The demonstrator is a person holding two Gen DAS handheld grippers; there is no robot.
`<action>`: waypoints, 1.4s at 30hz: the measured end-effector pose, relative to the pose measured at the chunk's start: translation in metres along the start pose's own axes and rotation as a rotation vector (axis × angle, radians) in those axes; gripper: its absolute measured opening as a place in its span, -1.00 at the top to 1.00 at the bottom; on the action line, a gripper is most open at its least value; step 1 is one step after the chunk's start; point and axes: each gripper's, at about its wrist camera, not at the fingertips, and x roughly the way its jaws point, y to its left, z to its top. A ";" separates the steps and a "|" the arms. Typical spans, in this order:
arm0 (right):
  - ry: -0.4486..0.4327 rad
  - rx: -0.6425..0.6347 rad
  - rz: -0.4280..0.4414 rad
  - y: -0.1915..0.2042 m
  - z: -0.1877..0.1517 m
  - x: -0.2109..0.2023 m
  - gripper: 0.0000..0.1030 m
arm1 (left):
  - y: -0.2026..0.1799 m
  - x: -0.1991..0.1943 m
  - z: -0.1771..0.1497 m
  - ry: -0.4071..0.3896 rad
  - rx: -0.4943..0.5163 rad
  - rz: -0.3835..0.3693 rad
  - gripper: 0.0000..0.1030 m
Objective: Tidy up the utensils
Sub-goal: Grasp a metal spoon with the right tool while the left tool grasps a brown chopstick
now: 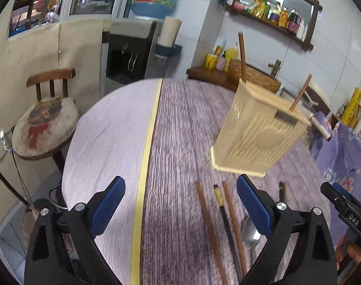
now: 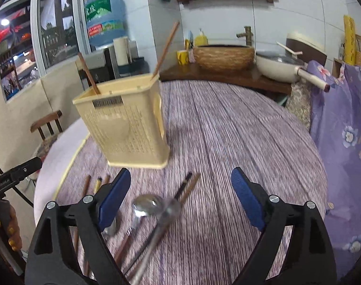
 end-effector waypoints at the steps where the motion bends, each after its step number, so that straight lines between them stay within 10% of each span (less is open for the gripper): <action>1: 0.014 0.001 -0.005 -0.001 -0.006 0.002 -0.67 | -0.001 0.002 -0.004 0.015 0.013 0.008 -0.82; 15: 0.161 0.013 -0.025 -0.002 -0.062 0.022 -0.30 | -0.003 0.019 -0.046 0.119 0.067 0.042 -0.42; 42: 0.229 0.001 -0.078 0.027 -0.048 0.075 0.30 | -0.006 0.025 -0.056 0.158 0.075 0.048 -0.22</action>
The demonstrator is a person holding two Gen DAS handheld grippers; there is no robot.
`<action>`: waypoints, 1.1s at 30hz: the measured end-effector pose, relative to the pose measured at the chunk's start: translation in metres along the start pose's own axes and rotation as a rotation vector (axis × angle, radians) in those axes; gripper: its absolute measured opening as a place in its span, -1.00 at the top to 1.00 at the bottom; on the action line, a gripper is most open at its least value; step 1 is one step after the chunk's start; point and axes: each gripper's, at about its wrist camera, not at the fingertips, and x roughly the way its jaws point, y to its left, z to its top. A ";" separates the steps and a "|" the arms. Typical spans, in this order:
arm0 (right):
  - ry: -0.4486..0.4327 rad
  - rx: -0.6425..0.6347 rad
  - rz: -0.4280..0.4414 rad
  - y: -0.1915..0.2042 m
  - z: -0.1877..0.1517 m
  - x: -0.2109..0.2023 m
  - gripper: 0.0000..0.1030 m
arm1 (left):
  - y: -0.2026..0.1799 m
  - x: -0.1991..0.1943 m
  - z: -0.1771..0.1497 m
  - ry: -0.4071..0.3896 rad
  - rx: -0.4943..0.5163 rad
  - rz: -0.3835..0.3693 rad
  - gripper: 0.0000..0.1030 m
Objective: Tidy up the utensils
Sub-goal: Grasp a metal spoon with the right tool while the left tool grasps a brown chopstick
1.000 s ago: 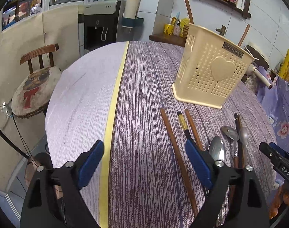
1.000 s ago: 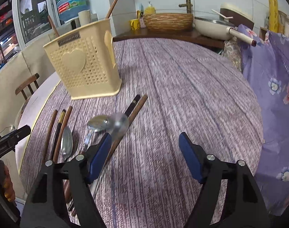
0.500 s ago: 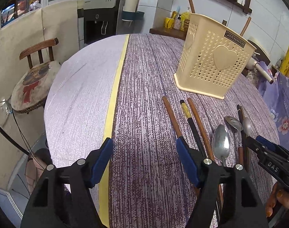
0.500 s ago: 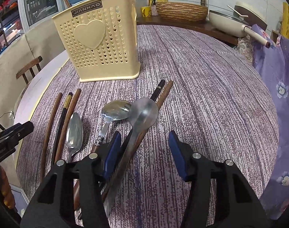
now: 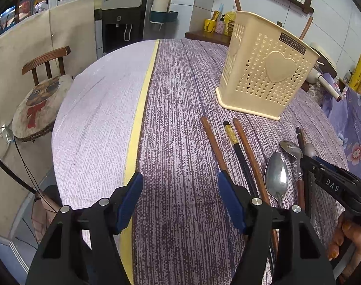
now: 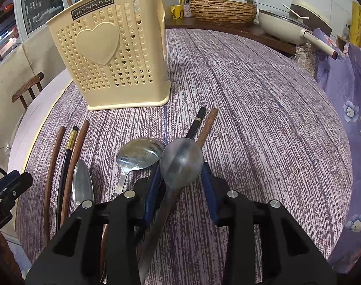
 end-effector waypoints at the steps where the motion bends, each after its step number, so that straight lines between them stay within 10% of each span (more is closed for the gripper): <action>1: -0.005 0.005 0.005 -0.002 0.000 -0.001 0.30 | -0.002 0.002 0.001 0.005 0.004 -0.003 -0.21; 26: -0.106 0.017 0.061 -0.011 0.000 -0.046 0.30 | -0.045 0.050 0.042 0.100 0.117 0.068 0.79; 33: -0.117 0.023 0.069 -0.015 -0.002 -0.049 0.30 | -0.045 0.051 0.045 0.096 0.085 0.067 0.81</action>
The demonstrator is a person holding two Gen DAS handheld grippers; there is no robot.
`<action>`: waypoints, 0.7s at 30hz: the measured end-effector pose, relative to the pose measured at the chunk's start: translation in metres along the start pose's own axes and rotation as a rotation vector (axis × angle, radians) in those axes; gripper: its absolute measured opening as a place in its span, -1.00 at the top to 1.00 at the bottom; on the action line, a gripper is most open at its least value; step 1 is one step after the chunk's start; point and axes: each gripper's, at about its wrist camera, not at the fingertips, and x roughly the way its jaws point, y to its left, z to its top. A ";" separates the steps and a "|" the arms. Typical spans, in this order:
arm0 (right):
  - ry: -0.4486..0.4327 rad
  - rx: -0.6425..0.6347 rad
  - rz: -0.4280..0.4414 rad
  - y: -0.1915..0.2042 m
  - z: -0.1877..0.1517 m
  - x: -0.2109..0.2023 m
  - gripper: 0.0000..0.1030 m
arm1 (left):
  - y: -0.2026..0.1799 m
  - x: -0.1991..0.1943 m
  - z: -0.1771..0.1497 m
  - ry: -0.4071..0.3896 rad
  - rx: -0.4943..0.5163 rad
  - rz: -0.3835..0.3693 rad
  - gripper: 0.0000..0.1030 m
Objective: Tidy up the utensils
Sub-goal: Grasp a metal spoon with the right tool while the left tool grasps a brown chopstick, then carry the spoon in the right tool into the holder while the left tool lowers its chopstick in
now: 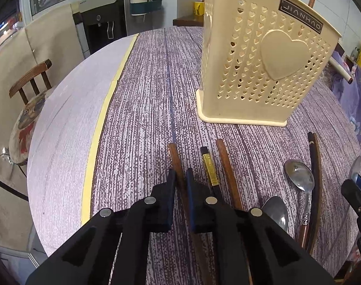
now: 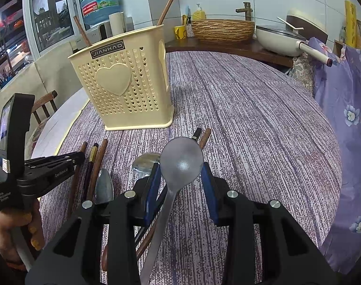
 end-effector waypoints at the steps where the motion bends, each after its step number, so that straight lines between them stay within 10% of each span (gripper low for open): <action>1: -0.004 0.000 0.001 0.000 0.000 -0.001 0.30 | 0.002 0.000 0.001 0.002 -0.013 -0.012 0.81; 21: -0.140 -0.060 0.042 -0.005 0.024 -0.064 0.30 | 0.010 -0.100 0.035 -0.272 -0.058 -0.140 0.85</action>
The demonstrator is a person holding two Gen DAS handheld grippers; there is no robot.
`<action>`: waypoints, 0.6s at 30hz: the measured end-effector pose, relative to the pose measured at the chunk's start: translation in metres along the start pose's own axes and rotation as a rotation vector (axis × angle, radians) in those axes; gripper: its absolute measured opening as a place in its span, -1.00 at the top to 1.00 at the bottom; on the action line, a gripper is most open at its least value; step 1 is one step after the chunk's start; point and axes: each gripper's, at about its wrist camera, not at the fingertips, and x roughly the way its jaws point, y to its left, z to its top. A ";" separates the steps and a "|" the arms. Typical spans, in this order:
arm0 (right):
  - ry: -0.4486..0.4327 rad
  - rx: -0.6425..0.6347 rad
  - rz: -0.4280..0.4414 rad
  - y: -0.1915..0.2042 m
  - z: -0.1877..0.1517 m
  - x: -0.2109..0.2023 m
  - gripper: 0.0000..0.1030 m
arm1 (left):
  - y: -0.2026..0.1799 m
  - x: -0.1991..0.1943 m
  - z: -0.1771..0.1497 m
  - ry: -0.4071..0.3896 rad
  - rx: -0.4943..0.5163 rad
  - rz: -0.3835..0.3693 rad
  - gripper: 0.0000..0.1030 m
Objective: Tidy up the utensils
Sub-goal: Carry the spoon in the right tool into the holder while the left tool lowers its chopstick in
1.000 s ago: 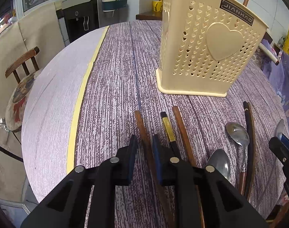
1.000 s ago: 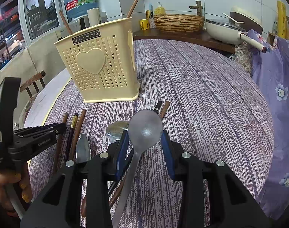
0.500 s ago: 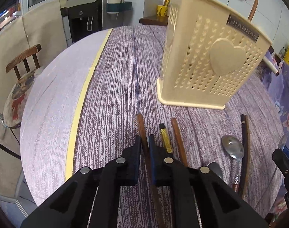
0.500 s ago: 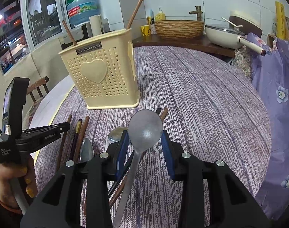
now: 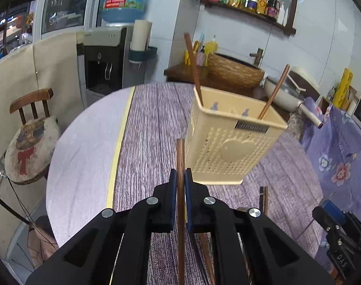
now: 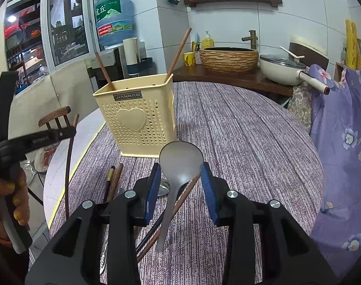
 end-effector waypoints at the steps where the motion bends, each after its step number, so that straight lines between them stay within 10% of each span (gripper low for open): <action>1: -0.005 -0.005 -0.002 0.001 0.001 -0.003 0.30 | 0.000 -0.005 0.003 -0.016 0.001 -0.004 0.85; 18: -0.012 -0.061 0.016 0.009 0.013 -0.016 0.31 | 0.011 -0.052 0.020 -0.160 -0.004 -0.013 0.85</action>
